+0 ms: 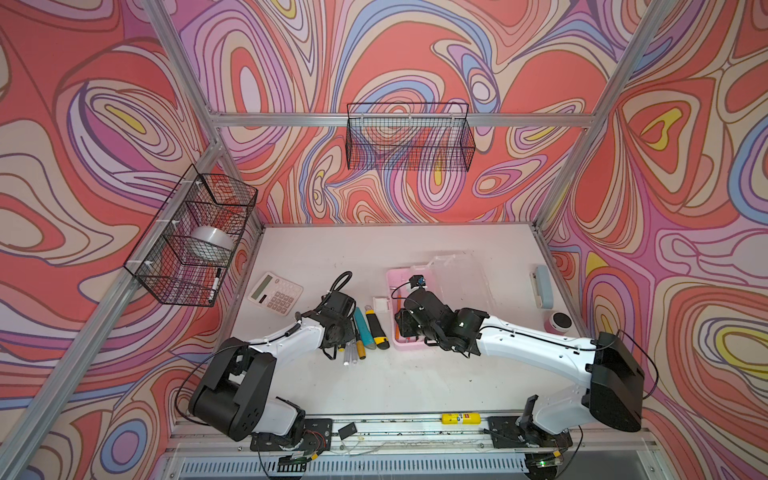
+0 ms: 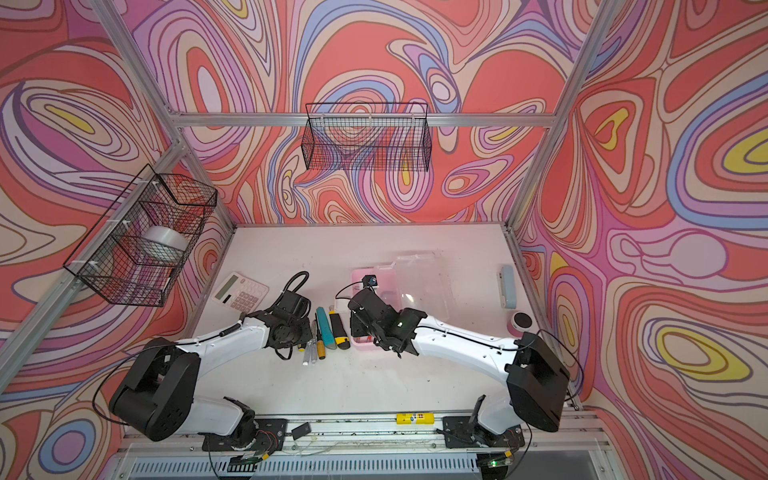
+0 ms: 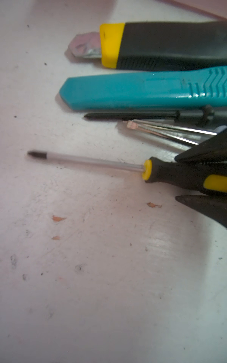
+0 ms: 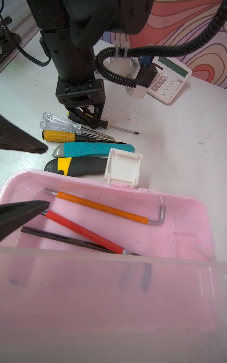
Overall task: Pack the tool kit
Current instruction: 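Move the left gripper to the black-and-yellow screwdriver and grasp it, then lift the screwdriver over the box with the left gripper while the right gripper moves aside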
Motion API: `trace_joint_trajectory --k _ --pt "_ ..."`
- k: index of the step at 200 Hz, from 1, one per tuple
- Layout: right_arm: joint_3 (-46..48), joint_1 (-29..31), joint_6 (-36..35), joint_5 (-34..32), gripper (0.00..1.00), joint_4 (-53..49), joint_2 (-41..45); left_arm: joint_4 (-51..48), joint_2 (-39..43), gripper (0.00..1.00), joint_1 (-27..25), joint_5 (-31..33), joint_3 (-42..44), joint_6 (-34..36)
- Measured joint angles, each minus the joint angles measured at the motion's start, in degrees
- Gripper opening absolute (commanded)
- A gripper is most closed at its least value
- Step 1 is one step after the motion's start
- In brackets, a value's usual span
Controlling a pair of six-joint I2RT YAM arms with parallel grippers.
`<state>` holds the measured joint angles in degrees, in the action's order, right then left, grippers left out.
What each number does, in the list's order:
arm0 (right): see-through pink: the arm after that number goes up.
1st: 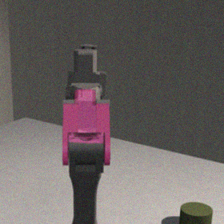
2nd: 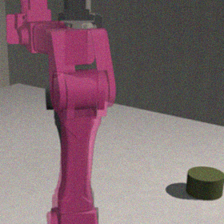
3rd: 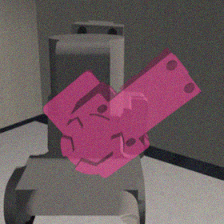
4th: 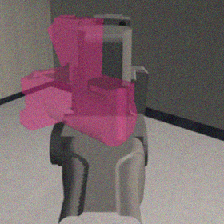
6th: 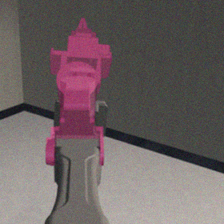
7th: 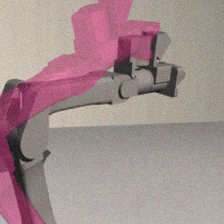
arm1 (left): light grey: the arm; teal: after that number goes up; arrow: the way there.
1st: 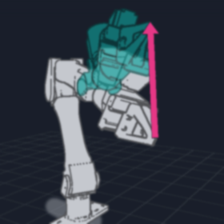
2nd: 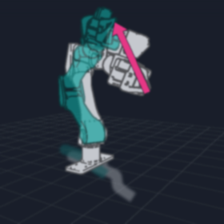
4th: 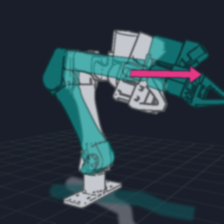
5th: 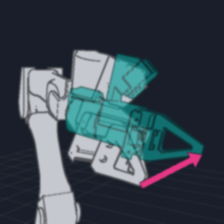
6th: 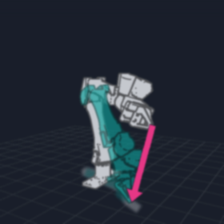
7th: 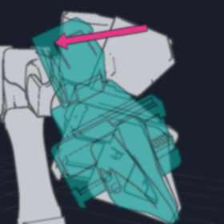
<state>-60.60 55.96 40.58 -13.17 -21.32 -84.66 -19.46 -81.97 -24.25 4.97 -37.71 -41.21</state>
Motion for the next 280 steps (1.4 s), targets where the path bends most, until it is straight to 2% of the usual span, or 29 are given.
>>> trace_joint_trajectory --k 7,52,86,123,160,186,210,280 --pt "0.0 0.0 0.0 -0.2 0.43 0.0 0.0 -0.1 0.0 0.00 0.0 0.0 -0.2 0.2" --pt "0.0 0.0 0.0 -1.3 0.43 -0.1 0.1 -2.6 0.9 0.00 0.3 0.7 -1.9 1.0" --pt "0.0 -0.1 -0.2 -2.1 0.43 -0.4 2.1 -9.1 6.0 0.00 0.3 1.5 -6.4 1.9" --pt "0.0 -2.8 -0.4 -3.3 0.43 -2.5 8.9 -12.7 13.6 0.00 0.3 -0.6 -16.5 1.7" --pt "0.1 -7.6 -0.5 -5.8 0.43 -5.2 18.3 -11.7 15.0 0.00 -2.1 -4.5 -25.5 -1.5" --pt "0.1 -8.3 -0.5 -8.5 0.43 -7.8 22.8 -8.6 11.6 0.00 -9.2 -5.2 -30.5 -4.2" --pt "0.1 -8.5 -0.6 -10.5 0.43 -10.1 24.6 -3.4 4.8 0.00 -14.8 -7.1 -34.2 -7.1" --pt "0.4 -8.8 -0.5 -13.1 0.43 -13.1 27.6 4.0 -14.1 0.00 -23.6 -9.0 -46.7 -11.1"
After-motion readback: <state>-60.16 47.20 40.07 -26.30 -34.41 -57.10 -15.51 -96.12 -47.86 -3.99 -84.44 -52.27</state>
